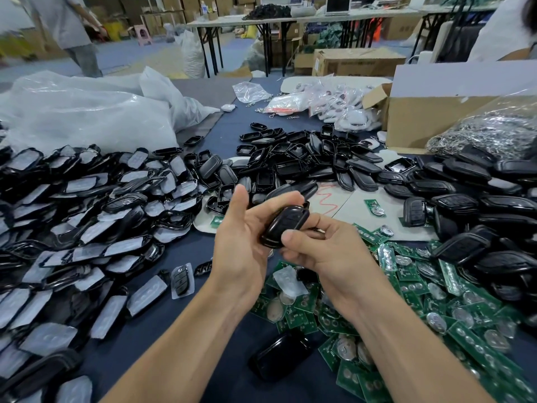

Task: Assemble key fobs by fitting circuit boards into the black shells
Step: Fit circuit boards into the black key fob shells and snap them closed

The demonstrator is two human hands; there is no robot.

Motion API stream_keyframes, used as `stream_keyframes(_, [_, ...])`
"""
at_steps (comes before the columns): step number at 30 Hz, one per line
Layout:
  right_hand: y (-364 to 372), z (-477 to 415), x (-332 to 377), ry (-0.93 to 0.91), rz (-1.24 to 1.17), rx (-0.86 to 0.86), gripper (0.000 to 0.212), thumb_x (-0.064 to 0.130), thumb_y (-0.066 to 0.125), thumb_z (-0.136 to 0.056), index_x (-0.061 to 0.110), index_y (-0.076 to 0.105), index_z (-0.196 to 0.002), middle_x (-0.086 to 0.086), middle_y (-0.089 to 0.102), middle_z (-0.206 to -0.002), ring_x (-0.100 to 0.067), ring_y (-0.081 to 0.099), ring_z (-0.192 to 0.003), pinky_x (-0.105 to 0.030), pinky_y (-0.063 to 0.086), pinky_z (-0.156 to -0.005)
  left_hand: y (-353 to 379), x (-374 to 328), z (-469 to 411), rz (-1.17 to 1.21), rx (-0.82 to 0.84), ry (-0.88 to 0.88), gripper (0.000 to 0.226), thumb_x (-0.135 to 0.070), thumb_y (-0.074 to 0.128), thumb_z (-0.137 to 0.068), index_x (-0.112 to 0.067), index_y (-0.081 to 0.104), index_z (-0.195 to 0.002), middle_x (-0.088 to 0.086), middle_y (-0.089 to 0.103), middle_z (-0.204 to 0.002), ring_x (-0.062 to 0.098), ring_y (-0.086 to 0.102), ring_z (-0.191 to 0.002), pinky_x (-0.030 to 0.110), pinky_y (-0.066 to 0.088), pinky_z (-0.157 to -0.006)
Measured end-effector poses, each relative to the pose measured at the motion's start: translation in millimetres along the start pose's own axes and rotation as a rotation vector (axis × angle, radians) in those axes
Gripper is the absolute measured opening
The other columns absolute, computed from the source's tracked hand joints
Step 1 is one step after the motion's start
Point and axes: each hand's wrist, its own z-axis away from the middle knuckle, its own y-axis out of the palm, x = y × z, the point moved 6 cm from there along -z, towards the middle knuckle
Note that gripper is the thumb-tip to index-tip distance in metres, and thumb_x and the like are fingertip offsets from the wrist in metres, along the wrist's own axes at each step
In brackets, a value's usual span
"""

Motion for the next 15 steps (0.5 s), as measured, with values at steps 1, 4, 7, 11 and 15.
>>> stream_keyframes(1, [-1, 0, -1, 0.014, -0.022, -0.013, 0.013, -0.004, 0.080, -0.080, 0.000, 0.074, -0.091, -0.015, 0.075, -0.078, -0.016, 0.070, -0.061, -0.023, 0.059, -0.062, -2, -1, -1, 0.001, -0.008, 0.017, 0.083, -0.071, 0.031, -0.093, -0.007, 0.078, -0.116, 0.015, 0.076, -0.117, 0.028, 0.074, -0.107, 0.042, 0.057, -0.096])
stream_keyframes(4, [-7, 1, 4, 0.097, -0.014, -0.016, 0.019, 0.006, 0.081, -0.080, 0.002, 0.073, -0.097, -0.010, 0.074, -0.076, -0.015, 0.068, -0.062, -0.020, 0.056, -0.058, -11, -6, -3, -0.021, -0.090, 0.060, 0.081, -0.068, 0.032, -0.091, -0.005, 0.075, -0.119, 0.010, 0.076, -0.122, 0.023, 0.070, -0.118, 0.043, 0.046, -0.104])
stream_keyframes(7, [-32, 3, 30, 0.116, -0.219, 0.001, 0.028, 0.011, 0.080, -0.075, 0.001, 0.076, -0.101, -0.013, 0.075, -0.091, -0.013, 0.068, -0.071, -0.019, 0.057, -0.063, -21, -9, -4, -0.020, -0.159, 0.068, 0.078, -0.066, 0.036, -0.088, -0.005, 0.075, -0.115, 0.010, 0.077, -0.118, 0.022, 0.071, -0.116, 0.041, 0.045, -0.107])
stream_keyframes(11, [-67, 14, 90, -0.124, -0.712, 0.232, 0.050, 0.032, 0.077, -0.084, 0.009, 0.070, -0.128, -0.003, 0.066, -0.136, -0.015, 0.068, -0.114, -0.018, 0.057, -0.085, -32, -14, -4, 0.017, -0.235, 0.071, 0.072, -0.063, 0.042, -0.086, -0.005, 0.076, -0.110, 0.011, 0.078, -0.114, 0.023, 0.073, -0.112, 0.041, 0.046, -0.106])
stream_keyframes(15, [-55, -2, 84, -0.038, -0.083, 0.122, 0.057, 0.023, 0.085, -0.079, 0.014, 0.067, -0.132, -0.007, 0.073, -0.129, -0.022, 0.072, -0.111, -0.027, 0.060, -0.083, -35, -21, -5, 0.032, -0.290, 0.104, 0.061, -0.058, 0.048, -0.084, -0.007, 0.078, -0.101, 0.012, 0.079, -0.109, 0.024, 0.074, -0.107, 0.039, 0.048, -0.098])
